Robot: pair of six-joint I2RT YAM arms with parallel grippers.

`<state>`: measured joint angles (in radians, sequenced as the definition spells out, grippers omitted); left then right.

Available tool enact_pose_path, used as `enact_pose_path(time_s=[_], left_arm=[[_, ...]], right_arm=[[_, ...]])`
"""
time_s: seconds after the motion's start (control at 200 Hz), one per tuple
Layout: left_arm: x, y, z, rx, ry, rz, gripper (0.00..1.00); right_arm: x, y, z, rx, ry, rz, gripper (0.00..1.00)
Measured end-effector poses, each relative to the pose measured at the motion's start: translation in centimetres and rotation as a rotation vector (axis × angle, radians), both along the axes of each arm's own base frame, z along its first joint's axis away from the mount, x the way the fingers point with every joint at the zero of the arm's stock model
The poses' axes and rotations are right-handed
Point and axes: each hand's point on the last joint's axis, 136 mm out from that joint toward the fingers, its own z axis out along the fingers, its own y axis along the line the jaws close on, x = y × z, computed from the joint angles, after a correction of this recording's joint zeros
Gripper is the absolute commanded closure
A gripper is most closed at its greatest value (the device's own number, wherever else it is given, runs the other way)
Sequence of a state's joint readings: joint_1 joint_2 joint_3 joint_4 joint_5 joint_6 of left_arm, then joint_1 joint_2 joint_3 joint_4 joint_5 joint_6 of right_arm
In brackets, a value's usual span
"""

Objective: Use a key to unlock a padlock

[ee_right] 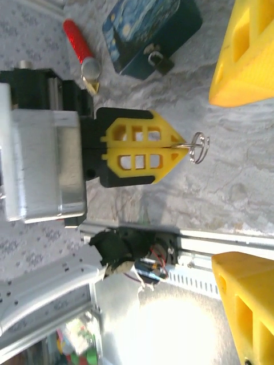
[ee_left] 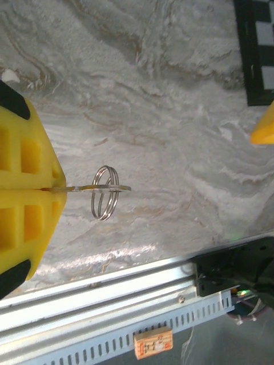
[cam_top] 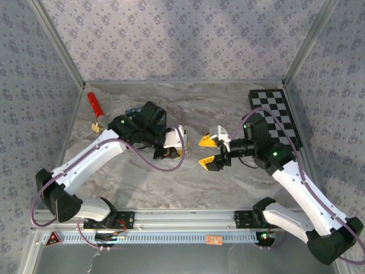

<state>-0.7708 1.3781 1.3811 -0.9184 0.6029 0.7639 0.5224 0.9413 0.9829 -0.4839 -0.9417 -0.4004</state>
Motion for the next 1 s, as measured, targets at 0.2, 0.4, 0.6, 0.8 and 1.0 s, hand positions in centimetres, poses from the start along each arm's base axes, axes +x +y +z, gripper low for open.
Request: enact_pose_path(time_s=[0.2,0.4,0.6,0.8,1.0], left_arm=[[-0.3,0.0,-0.5,0.039,-0.027,-0.007,1.0],[0.1,0.2,-0.7,0.058,-0.052,0.006,1.0],[0.0,0.0,-0.7,0.058,-0.066,0.003,1.0],[0.1,0.0,-0.7,0.057,-0.068,0.003,1.0],[0.1,0.0,-0.7,0.059,-0.07,0.005,1.0]], right_arm=[[-0.3,1.1,-0.8,-0.025,0.022,0.049,0.39],[1.6,1.9,-2.4,-0.076,0.065,0.03,0.47],[2.3,2.8,-4.0,-0.125,0.095,0.024,0.51],[2.6,3.1,-4.8,-0.141,0.112,0.025,0.57],[2.6,3.5,-5.3,-0.149,0.136,0.035,0.53]])
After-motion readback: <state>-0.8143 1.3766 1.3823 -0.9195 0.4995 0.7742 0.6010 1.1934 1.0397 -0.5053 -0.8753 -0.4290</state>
